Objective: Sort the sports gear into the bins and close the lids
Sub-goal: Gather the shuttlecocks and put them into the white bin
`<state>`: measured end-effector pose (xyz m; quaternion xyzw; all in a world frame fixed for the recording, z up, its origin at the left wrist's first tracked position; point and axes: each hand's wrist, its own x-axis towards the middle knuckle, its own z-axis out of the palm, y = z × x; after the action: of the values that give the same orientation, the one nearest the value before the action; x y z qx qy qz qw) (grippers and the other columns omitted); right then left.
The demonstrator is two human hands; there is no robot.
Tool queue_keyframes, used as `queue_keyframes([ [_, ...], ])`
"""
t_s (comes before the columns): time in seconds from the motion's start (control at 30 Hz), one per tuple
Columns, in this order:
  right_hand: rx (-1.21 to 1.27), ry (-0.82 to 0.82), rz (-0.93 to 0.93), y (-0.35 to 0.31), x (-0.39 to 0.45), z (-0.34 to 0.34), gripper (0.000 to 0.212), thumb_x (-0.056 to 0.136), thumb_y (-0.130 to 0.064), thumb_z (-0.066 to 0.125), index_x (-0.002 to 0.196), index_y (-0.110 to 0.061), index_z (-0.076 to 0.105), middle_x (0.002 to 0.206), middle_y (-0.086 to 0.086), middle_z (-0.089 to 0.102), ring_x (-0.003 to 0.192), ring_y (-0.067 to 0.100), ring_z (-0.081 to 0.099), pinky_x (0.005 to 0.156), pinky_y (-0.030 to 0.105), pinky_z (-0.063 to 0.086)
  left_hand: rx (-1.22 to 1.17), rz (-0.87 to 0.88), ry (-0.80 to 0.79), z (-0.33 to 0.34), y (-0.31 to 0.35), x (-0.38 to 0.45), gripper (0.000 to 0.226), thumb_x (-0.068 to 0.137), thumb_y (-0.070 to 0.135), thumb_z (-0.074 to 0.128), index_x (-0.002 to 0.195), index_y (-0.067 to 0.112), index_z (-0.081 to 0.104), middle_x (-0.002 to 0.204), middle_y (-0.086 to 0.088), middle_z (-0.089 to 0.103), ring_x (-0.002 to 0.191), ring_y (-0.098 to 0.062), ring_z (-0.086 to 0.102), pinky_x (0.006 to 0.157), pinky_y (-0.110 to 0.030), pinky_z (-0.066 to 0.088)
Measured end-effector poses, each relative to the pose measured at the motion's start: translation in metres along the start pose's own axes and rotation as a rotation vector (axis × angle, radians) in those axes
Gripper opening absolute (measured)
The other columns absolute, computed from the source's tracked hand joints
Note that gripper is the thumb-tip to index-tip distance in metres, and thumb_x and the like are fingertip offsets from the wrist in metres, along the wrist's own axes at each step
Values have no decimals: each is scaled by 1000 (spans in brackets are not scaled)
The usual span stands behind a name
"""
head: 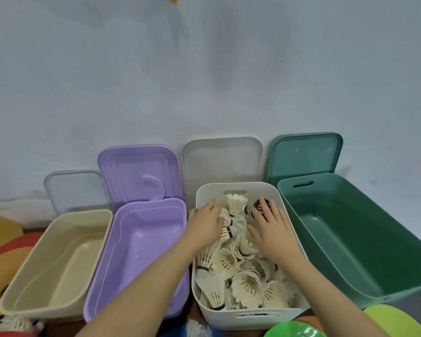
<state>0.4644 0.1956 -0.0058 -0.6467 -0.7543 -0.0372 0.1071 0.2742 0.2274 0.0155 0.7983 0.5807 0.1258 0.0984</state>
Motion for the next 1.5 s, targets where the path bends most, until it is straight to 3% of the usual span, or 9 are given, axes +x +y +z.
queue_keyframes([
  [0.07, 66, -138, -9, 3, 2, 9, 62, 96, -55, 13, 150, -26, 4, 158, -3, -1, 143, 15, -13, 112, 30, -13, -6, 24, -47, 2, 1, 0, 48, 98, 25, 34, 146, 24, 25, 155, 1, 18, 139, -14, 24, 110, -35, 15],
  [0.1, 80, -170, -6, 4, 3, 11, 63, 95, -56, 11, 150, -27, 1, 158, -5, -1, 142, 12, -16, 112, 29, -13, -1, 32, -65, 4, 1, -1, 49, 99, 26, 33, 147, 25, 23, 156, 2, 16, 139, -13, 23, 111, -35, 13],
  [0.37, 89, -248, 19, -5, 1, 6, 55, 98, -51, 11, 150, -32, 7, 158, -7, -6, 143, 14, -16, 114, 35, -10, 95, 1, -9, 5, -6, -4, 51, 98, 33, 34, 146, 24, 22, 155, -1, 19, 139, -19, 22, 109, -36, 15],
  [0.5, 120, -94, 24, -17, -4, -9, 48, 100, -45, 21, 147, -33, 22, 158, -4, 4, 145, 19, -2, 116, 36, -1, 61, -6, 80, -10, -9, -12, 57, 97, 36, 37, 148, 25, 15, 156, -5, 16, 140, -19, 21, 109, -37, 19],
  [0.63, 201, -6, 18, -32, -14, -22, 43, 100, -39, 30, 141, -27, 38, 153, -2, 26, 141, 17, 18, 114, 37, 12, 79, 13, 182, -37, -14, -35, 51, 97, 30, 40, 145, 19, 27, 152, -2, 27, 136, -18, 29, 106, -34, 21],
  [0.87, 434, 175, -102, -74, -34, -40, 29, 96, -21, 48, 118, -10, 62, 122, 5, 57, 110, 23, 53, 94, 38, 42, 70, -18, 247, -73, -25, -95, 57, 83, 37, 27, 129, 13, 52, 135, -5, 50, 125, -23, 44, 99, -35, 25],
  [0.93, 478, 242, -163, -87, -41, -39, 23, 92, -15, 53, 109, -7, 66, 110, 8, 63, 100, 25, 59, 85, 37, 46, 81, -31, 241, -75, -33, -113, 53, 83, 34, 33, 127, 12, 54, 135, -5, 51, 125, -24, 45, 98, -37, 26],
  [1.23, 544, 237, -307, -144, -79, -32, 36, 90, -29, 40, 104, -9, 67, 97, 5, 64, 86, 26, 61, 72, 40, 51, 32, -109, 220, -72, -74, -184, 56, 84, 39, 31, 131, 16, 51, 139, -4, 47, 129, -22, 41, 102, -35, 20],
  [1.5, 560, 152, -290, -169, -146, -12, 34, 91, -29, 41, 99, -10, 68, 87, 1, 63, 80, 18, 58, 68, 28, 45, -85, -68, 218, -41, -96, -247, 42, 93, 35, 39, 130, 19, 52, 137, -1, 47, 128, -17, 40, 97, -28, 15],
])
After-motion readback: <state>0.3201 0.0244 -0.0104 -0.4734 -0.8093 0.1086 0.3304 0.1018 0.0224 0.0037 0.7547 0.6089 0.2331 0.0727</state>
